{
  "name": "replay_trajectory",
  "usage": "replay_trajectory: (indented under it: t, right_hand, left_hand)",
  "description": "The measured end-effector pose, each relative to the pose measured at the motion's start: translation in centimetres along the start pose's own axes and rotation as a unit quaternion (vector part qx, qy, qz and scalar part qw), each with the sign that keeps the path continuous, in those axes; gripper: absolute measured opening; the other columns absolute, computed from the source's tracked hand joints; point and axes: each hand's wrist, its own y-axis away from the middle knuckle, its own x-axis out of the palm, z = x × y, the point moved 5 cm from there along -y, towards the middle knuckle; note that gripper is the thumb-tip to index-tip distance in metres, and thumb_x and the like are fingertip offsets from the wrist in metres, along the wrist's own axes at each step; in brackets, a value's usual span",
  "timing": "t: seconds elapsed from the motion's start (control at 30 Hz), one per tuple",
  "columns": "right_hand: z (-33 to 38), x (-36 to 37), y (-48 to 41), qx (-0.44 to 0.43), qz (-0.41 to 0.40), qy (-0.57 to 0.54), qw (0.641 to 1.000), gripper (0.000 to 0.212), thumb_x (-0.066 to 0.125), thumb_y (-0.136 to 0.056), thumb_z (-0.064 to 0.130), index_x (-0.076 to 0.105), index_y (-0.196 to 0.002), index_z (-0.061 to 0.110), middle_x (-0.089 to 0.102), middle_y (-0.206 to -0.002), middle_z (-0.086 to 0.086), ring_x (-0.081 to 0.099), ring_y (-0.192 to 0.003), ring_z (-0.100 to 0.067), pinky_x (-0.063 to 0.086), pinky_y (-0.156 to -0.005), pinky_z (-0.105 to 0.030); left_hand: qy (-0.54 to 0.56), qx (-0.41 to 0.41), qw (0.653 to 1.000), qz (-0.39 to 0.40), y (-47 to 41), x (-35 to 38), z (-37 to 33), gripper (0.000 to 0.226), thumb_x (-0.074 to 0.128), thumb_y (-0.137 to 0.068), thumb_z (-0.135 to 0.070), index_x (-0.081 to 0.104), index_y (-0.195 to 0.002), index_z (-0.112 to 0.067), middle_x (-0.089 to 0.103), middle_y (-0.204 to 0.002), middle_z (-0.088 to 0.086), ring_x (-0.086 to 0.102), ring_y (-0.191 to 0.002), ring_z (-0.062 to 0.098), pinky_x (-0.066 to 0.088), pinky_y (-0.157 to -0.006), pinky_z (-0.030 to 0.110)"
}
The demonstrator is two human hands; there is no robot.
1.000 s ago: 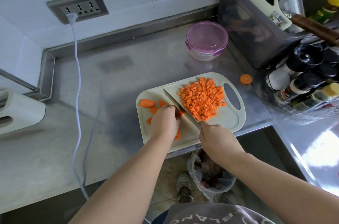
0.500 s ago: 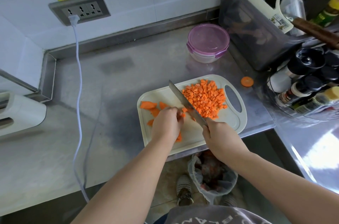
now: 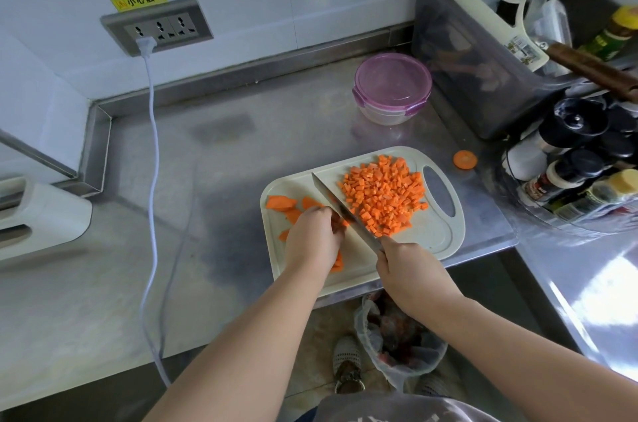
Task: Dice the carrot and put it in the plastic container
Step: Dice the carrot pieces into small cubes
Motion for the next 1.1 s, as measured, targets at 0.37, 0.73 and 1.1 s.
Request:
replay_trajectory:
  t: [0.37,0.73,1.1]
  right_hand:
    - [-0.2,0.9,-0.8,0.013,0.016,-0.005,1.0,0.018,0.036,-0.1,0.019,0.049,-0.112,0.014,0.064,-0.094,-0.009,0.064,-0.084,-0.029,0.055,-0.078,-0.044]
    - [-0.7,-1.0,-0.6,-0.009,-0.042,-0.064,0.997,0.018,0.034,-0.102,0.023,0.049,-0.097,0.014,0.057,-0.078,-0.005,0.059,-0.074,-0.028,0.048,-0.065,-0.036]
    - [-4.3,-6.9,0.1,-0.124,-0.206,0.173,0.955,0.04,0.083,-0.067,0.017,0.07,-0.104,0.017,0.063,-0.063,0.001,0.051,-0.041,-0.026,0.023,-0.045,-0.019]
  left_hand:
    - [-0.009,-0.01,1.0,0.01,-0.1,0.1,-0.4,0.011,0.056,-0.092,-0.023,0.06,-0.09,-0.013,0.065,-0.102,0.005,0.062,-0.092,0.024,0.04,-0.066,0.027]
    - [0.005,-0.005,1.0,0.01,-0.6,0.5,-0.5,0.015,0.058,-0.09,-0.026,0.066,-0.095,-0.014,0.066,-0.1,0.003,0.063,-0.09,0.022,0.047,-0.07,0.03]
    - [0.219,-0.072,0.958,-0.167,-1.7,-4.6,1.2,0.016,0.056,-0.091,-0.009,0.07,-0.1,-0.012,0.07,-0.093,0.001,0.065,-0.087,0.02,0.041,-0.071,0.019]
